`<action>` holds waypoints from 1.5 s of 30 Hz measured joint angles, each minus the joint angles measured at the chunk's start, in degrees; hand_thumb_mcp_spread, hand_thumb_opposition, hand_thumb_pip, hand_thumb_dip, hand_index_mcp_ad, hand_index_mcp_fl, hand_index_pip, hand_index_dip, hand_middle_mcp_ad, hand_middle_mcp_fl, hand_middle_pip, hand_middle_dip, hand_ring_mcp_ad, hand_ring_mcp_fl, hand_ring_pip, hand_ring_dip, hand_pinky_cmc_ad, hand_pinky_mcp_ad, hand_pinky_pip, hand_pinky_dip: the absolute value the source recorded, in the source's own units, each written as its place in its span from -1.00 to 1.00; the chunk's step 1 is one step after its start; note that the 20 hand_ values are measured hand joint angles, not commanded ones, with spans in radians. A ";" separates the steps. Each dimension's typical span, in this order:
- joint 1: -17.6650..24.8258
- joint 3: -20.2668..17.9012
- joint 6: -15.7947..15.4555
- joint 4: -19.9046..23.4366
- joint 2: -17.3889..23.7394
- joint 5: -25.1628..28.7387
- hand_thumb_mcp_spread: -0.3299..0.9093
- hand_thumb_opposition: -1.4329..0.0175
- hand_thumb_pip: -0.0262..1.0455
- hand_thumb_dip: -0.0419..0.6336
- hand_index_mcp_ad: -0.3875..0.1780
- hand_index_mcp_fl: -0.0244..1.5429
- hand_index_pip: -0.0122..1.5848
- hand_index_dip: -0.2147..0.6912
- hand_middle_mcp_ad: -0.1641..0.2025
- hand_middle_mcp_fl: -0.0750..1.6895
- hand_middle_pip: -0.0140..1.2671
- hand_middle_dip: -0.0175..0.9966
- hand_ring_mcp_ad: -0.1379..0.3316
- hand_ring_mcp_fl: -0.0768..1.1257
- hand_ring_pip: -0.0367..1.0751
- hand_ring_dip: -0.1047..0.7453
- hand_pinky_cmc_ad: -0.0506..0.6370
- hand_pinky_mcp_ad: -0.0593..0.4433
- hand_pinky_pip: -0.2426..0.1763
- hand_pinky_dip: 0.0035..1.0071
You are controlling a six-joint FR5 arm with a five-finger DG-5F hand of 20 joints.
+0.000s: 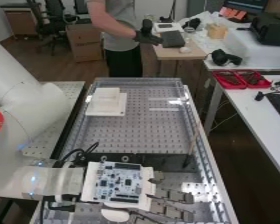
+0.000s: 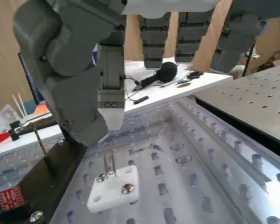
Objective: Grab the paper clip and place it in the clear container
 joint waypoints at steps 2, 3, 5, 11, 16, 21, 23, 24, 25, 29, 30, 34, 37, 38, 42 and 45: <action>-0.01 0.19 -0.03 -0.11 -0.18 -0.18 0.31 -0.21 0.21 -0.08 -0.30 -0.58 0.94 -0.18 0.31 -0.88 -0.78 -0.59 0.16 -0.87 -0.79 -0.49 0.10 0.35 0.01 -0.63; -0.01 0.30 -0.06 -0.17 -0.29 -0.28 0.31 -0.21 0.21 -0.08 -0.30 -0.58 0.94 -0.18 0.31 -0.88 -0.78 -0.59 0.16 -0.87 -0.79 -0.49 0.10 0.34 0.01 -0.63; -0.03 0.52 -0.13 -0.30 -0.50 -0.46 0.31 -0.21 0.21 -0.08 -0.30 -0.58 0.94 -0.18 0.31 -0.88 -0.78 -0.59 0.16 -0.87 -0.79 -0.49 0.10 0.35 0.01 -0.63; -0.16 1.11 -0.22 -0.48 -1.11 -0.83 0.30 -0.21 0.21 -0.08 -0.30 -0.58 0.94 -0.18 0.31 -0.88 -0.78 -0.59 0.16 -0.87 -0.79 -0.49 0.12 0.31 0.01 -0.63; -0.24 1.54 -0.06 -0.57 -1.55 -1.14 0.36 -0.21 0.21 -0.08 -0.30 -0.53 0.94 -0.18 0.31 -0.88 -0.78 -0.59 0.16 -0.87 -0.78 -0.49 0.12 0.31 0.02 -0.63; -0.26 1.85 -0.23 -0.89 -1.87 -1.45 0.36 -0.21 0.21 -0.08 -0.35 -0.53 0.94 -0.18 0.31 -0.88 -0.78 -0.59 0.16 -0.87 -0.78 -0.49 0.12 0.33 0.02 -0.63; -0.27 1.94 -0.23 -1.00 -1.96 -1.53 0.36 -0.21 0.21 -0.08 -0.35 -0.53 0.94 -0.18 0.31 -0.88 -0.78 -0.59 0.16 -0.87 -0.78 -0.49 0.12 0.33 0.02 -0.63; -0.28 2.00 -0.26 -1.09 -2.02 -1.62 0.36 -0.21 0.21 -0.08 -0.35 -0.53 0.94 -0.18 0.30 -0.88 -0.78 -0.59 0.16 -0.87 -0.78 -0.49 0.12 0.33 0.02 -0.63; -0.30 2.04 -0.28 -1.15 -2.06 -1.70 0.36 -0.21 0.21 -0.08 -0.35 -0.53 0.94 -0.18 0.30 -0.88 -0.78 -0.59 0.16 -0.87 -0.78 -0.49 0.12 0.33 0.02 -0.63; -0.33 2.10 -0.22 -1.19 -2.11 -1.85 0.36 -0.21 0.21 -0.08 -0.35 -0.53 0.94 -0.18 0.31 -0.88 -0.78 -0.59 0.16 -0.87 -0.78 -0.49 0.12 0.33 0.02 -0.63; -0.34 2.13 -0.17 -1.23 -2.12 -1.86 0.36 -0.21 0.21 -0.08 -0.35 -0.54 0.94 -0.18 0.30 -0.88 -0.78 -0.59 0.16 -0.87 -0.78 -0.49 0.12 0.33 0.02 -0.63; -0.41 2.17 -0.12 -1.35 -2.18 -1.91 0.34 -0.21 0.21 -0.08 -0.35 -0.56 0.93 -0.18 0.31 -0.88 -0.78 -0.59 0.16 -0.87 -0.78 -0.49 0.12 0.33 0.02 -0.63; -0.45 2.13 -0.01 -1.31 -2.18 -1.91 0.34 -0.21 0.21 -0.08 -0.35 -0.56 0.93 -0.18 0.30 -0.87 -0.78 -0.59 0.16 -0.87 -0.78 -0.49 0.11 0.33 0.02 -0.63; -0.46 2.10 0.04 -1.27 -2.18 -1.89 0.34 -0.21 0.22 -0.08 -0.35 -0.58 0.91 -0.19 0.31 -0.88 -0.78 -0.59 0.16 -0.87 -0.78 -0.49 0.11 0.33 0.02 -0.63; -0.47 2.01 0.23 -1.16 -2.17 -1.78 0.34 -0.21 0.23 -0.08 -0.35 -0.58 0.90 -0.18 0.31 -0.88 -0.78 -0.59 0.16 -0.87 -0.78 -0.49 0.12 0.33 0.02 -0.63; -0.46 1.96 0.26 -1.12 -2.11 -1.66 0.34 -0.21 0.24 -0.08 -0.35 -0.58 0.90 -0.19 0.31 -0.88 -0.78 -0.59 0.14 -0.87 -0.78 -0.49 0.11 0.32 0.02 -0.63</action>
